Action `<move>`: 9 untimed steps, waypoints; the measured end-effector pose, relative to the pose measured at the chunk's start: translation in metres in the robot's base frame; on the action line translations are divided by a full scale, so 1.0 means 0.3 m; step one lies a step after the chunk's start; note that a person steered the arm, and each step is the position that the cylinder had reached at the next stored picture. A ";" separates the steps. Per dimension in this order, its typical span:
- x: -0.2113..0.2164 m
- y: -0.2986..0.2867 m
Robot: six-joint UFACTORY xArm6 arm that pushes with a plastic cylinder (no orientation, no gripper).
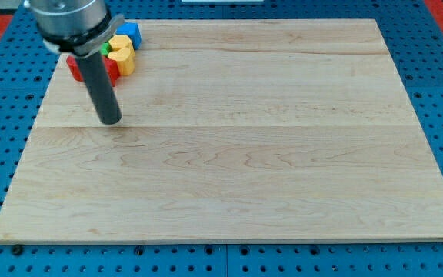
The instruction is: Push the group of blocks slightly right
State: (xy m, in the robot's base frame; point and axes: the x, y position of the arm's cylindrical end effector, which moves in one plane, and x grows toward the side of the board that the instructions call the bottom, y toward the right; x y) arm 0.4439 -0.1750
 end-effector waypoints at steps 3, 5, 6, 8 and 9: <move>-0.299 -0.431; -0.467 -0.432; -0.532 -0.431; -0.534 -0.399; -0.534 -0.409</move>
State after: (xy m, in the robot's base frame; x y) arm 0.2838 -0.2978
